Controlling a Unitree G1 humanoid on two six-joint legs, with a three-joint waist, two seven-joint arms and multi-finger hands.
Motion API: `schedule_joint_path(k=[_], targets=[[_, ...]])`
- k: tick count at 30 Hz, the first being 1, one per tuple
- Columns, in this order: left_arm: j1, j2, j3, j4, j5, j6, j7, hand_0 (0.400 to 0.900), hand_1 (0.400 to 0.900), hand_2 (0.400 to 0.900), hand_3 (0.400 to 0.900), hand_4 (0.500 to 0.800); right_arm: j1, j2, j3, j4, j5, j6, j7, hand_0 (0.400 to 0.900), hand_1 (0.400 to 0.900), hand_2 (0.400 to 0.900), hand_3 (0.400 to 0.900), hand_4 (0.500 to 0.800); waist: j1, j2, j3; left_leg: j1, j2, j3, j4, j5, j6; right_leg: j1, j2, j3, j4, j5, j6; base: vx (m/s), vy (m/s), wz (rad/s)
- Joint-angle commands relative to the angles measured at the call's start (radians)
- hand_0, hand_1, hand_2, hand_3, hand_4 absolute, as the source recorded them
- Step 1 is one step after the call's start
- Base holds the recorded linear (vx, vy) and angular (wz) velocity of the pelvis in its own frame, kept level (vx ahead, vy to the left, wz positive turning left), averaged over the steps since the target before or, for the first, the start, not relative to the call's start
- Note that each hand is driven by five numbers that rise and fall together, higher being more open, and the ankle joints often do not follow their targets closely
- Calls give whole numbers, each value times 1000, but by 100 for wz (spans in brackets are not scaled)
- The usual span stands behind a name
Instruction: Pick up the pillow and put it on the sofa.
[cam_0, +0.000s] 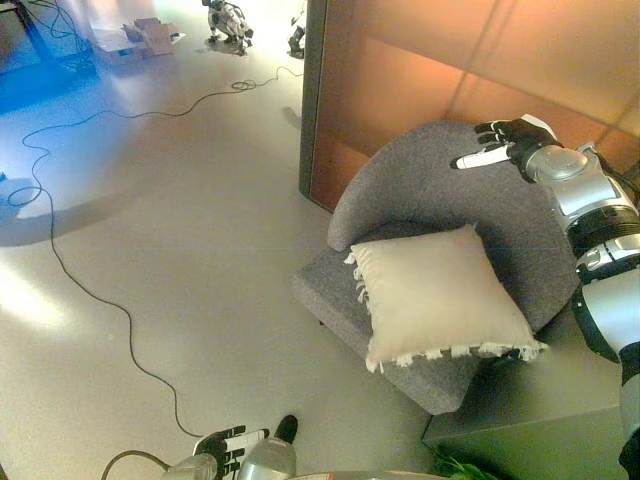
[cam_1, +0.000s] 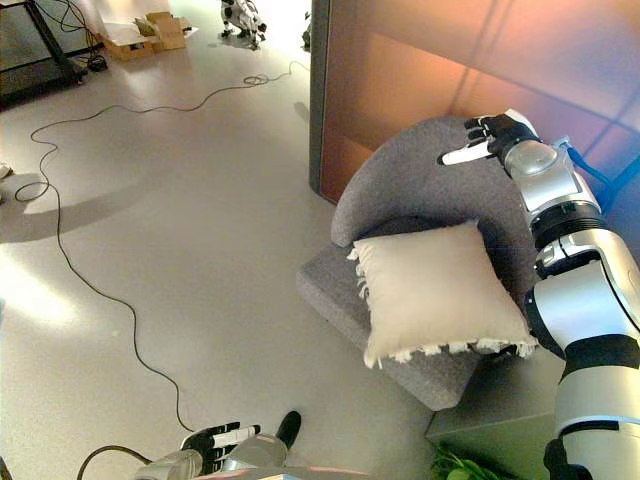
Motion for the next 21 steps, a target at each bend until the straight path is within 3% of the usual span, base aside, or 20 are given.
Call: schedule_joint_path(k=[1, 7, 12, 15, 21], targets=[[38, 22, -115, 62, 59, 6, -16, 900, 900, 900, 900, 800, -113, -50, 38, -56, -13, -48, -68, 900, 900, 900, 900, 800, -21, -19, -84, 78, 6, 76, 4, -159, -30, -62, -1, 25, 52, -7, 4, -48, 21, -23], [19, 18, -109, 67, 55, 21, -22, 900, 900, 900, 900, 800, 0, -26, -43, -161, 104, -38, -68, 900, 900, 900, 900, 800, -75, -12, -88, 93, 8, 121, 6, -171, -23, -76, -3, 70, 59, -2, 9, -67, 22, -30], [7, 1, -93, 65, 53, 26, -27, 900, 900, 900, 900, 800, 238, 45, -153, -319, 135, -62, -95, 900, 900, 900, 900, 800, -130, 2, -83, 106, 14, 166, 3, -182, -15, -90, -2, 113, 63, 4, 13, -73, 19, -40], [-1, -9, -80, 66, 42, 21, -27, 900, 900, 900, 900, 800, 445, 127, -210, -463, 186, -67, -137, 900, 900, 900, 900, 800, -180, 10, -74, 115, 22, 207, 1, -191, -10, -103, 1, 147, 67, 8, 17, -73, 7, -41], [-11, -48, -63, 66, 21, 2, -2, 900, 900, 900, 900, 800, 804, 319, -265, -516, 178, -136, -191, 900, 900, 900, 900, 800, -248, 25, -69, 131, 28, 257, 3, -205, -3, -115, 5, 199, 77, 8, 21, -37, 10, -30]])
